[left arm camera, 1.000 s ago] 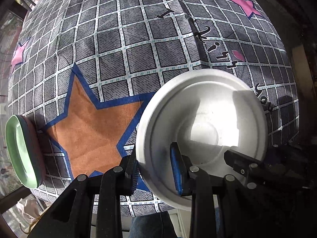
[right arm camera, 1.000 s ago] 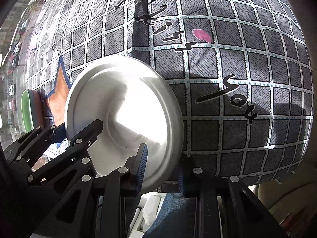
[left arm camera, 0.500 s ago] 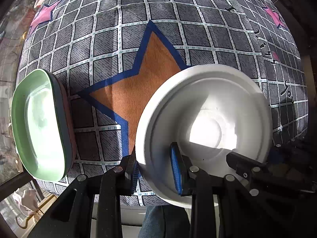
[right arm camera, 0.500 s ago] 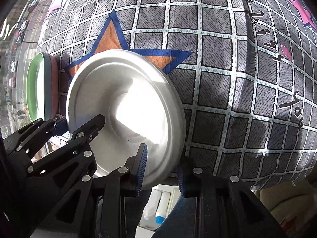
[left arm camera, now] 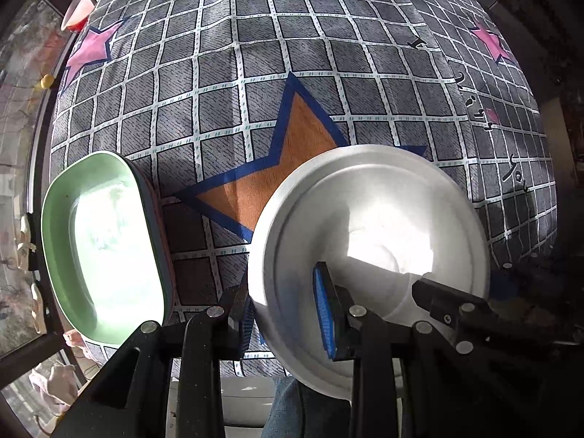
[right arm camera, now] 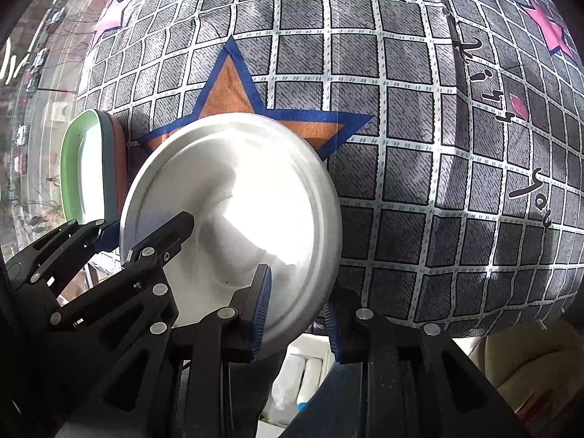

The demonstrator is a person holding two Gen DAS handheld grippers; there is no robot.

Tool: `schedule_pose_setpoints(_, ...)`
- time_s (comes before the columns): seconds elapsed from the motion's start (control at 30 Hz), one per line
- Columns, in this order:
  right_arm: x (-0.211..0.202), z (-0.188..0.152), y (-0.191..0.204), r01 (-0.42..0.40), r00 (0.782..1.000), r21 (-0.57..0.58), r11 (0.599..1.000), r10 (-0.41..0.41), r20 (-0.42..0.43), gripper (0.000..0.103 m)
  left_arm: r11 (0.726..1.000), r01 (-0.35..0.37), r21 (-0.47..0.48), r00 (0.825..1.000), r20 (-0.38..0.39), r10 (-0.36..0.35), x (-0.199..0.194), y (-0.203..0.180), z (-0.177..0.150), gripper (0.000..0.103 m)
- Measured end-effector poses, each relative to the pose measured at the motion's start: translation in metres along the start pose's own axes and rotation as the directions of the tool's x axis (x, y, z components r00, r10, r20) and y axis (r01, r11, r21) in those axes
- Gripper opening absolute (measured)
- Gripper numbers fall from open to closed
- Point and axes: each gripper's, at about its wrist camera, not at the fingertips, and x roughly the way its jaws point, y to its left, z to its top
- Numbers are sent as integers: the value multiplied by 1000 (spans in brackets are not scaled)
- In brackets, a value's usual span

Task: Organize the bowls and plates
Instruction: 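Carry the bowl stack with both grippers over the green plate stack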

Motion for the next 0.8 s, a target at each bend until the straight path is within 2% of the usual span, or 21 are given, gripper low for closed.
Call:
schedule_pose_setpoints(0.27,-29,6,33,-2,999,-41,999,4,46,31,998,-9,-59,998,62,12,-36,33,2,32)
schedule_pose_setpoints(0.47,-41,11,75,-7,997,-91,996,13,69,31,991,-25,-129,992,116,40,-56,65,-6,32)
schedule_pose_setpoints(0.63,-41,22,111,-17,996,-167,986,31,84,31,974,-53,-222,985,149,87,-59,93,-24,31)
schedule_pose_setpoints(0.8,-25,32,139,-12,996,-246,969,33,82,31,943,-55,-327,984,141,106,-57,131,-44,31)
